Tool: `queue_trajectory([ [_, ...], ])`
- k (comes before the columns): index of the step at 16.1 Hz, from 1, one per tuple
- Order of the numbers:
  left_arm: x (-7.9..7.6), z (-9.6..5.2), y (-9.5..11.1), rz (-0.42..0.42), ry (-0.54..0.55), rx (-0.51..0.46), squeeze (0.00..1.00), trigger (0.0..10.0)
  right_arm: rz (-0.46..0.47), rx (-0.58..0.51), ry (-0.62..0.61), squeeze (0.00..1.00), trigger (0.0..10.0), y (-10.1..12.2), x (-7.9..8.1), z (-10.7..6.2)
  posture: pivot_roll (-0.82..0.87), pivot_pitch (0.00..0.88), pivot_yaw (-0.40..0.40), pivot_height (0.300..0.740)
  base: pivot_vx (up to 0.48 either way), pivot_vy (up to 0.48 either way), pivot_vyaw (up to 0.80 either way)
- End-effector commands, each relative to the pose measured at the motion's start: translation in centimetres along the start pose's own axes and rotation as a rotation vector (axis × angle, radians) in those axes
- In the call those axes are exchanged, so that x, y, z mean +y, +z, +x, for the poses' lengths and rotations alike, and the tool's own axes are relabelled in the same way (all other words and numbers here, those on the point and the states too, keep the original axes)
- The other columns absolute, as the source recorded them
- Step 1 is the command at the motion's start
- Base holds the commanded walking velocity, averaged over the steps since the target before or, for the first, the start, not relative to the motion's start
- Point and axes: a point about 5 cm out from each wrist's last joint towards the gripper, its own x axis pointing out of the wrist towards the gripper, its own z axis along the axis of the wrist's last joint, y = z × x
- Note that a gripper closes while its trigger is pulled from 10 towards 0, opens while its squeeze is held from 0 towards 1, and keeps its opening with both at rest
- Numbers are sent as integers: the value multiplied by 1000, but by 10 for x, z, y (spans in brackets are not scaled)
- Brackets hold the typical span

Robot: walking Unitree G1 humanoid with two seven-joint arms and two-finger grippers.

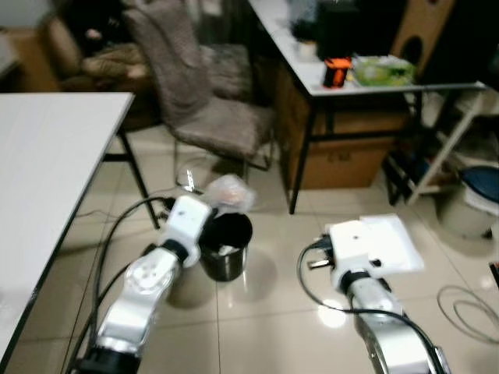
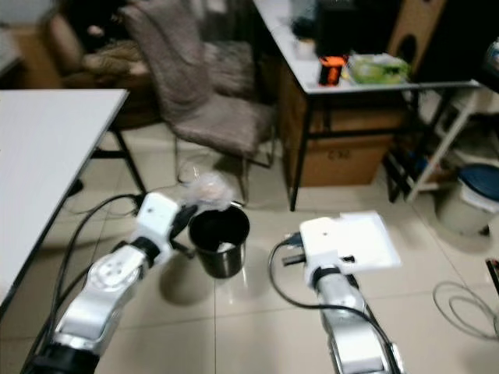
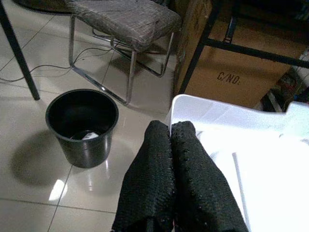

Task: Picking trash to rubbish bin

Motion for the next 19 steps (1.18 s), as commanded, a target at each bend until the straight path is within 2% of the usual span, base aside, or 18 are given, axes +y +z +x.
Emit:
queue_trajectory([
  [1,-5,3,6,9,-11,-23,0,10000,-22,1,-33,0,10000,-2,-9,-1,-86,12,13,740,371,0,0],
  [2,-4,3,4,10,-4,-14,0,10000,-53,4,-37,0,10000,-5,-8,0,-85,18,15,740,375,0,0],
  [5,-2,3,2,5,2,-6,0,10000,-65,7,-9,0,10000,-4,-9,2,-88,16,14,740,374,0,0],
  [6,0,1,-2,4,11,5,0,10000,-100,14,13,0,10000,-6,-8,3,-89,13,19,740,375,0,0],
  [10,1,4,-1,5,17,3,0,10000,-126,17,34,0,10000,-7,-6,8,-86,17,17,740,379,0,734],
  [13,0,4,0,5,12,-3,0,10000,-102,12,34,0,10000,-6,-5,8,-89,18,15,740,381,0,0],
  [14,-1,4,-1,3,10,0,0,10000,-124,18,39,0,10000,-8,-5,9,-92,21,17,740,382,0,0],
  [19,-3,4,-1,8,-4,0,0,10000,-120,19,55,0,10000,-11,-2,6,-92,23,16,740,379,0,0],
])
